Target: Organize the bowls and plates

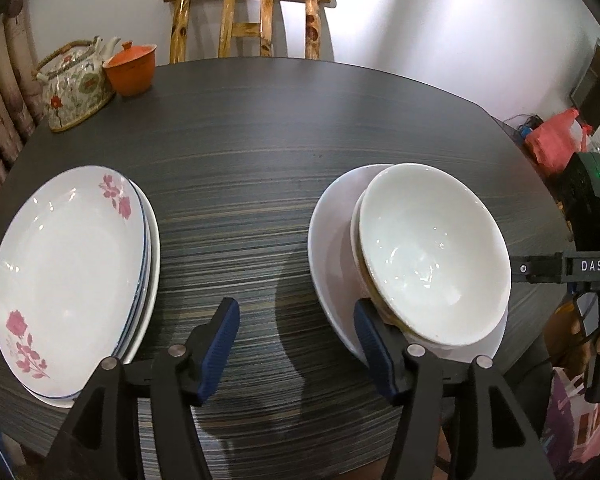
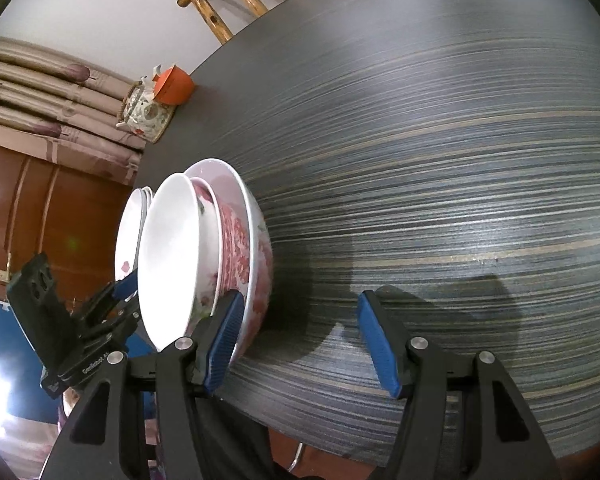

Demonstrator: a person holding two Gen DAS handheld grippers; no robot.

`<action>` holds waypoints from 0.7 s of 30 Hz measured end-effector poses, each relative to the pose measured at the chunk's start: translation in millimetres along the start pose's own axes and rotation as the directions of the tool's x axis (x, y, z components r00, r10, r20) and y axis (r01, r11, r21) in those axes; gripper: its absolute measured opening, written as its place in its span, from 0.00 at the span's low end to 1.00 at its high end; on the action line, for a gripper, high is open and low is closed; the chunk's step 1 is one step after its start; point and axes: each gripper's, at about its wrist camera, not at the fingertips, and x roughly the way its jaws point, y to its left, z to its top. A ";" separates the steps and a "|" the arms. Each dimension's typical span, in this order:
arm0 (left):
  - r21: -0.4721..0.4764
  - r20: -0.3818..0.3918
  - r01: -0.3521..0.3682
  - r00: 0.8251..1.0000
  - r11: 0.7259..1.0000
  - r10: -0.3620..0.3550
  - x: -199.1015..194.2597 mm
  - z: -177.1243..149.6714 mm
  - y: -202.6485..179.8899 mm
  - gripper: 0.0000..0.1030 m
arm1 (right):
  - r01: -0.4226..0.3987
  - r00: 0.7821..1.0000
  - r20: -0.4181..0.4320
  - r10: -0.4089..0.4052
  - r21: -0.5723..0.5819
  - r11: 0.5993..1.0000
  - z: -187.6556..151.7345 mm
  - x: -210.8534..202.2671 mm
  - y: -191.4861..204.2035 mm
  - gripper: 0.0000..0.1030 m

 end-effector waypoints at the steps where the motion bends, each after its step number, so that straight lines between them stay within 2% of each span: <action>1: -0.008 -0.005 0.003 1.000 1.000 -0.003 1.1 0.2 1.0 0.61 | 0.001 1.000 0.000 -0.001 -0.002 1.000 0.5 -0.5 -0.4 0.56; 13: -0.064 -0.037 0.005 0.999 0.998 -0.008 4.3 -0.6 6.8 0.68 | 0.018 1.000 0.010 -0.018 -0.007 1.000 14.2 8.8 0.0 0.57; 18: -0.033 0.000 -0.006 1.000 0.999 0.006 3.0 -3.0 4.1 0.68 | 0.012 1.000 0.010 -0.012 -0.025 1.000 18.6 10.9 -0.3 0.57; 21: -0.043 -0.003 0.003 1.000 0.999 -0.003 4.2 -2.4 5.5 0.68 | -0.004 1.000 0.006 0.004 -0.049 0.999 20.6 11.4 -2.6 0.56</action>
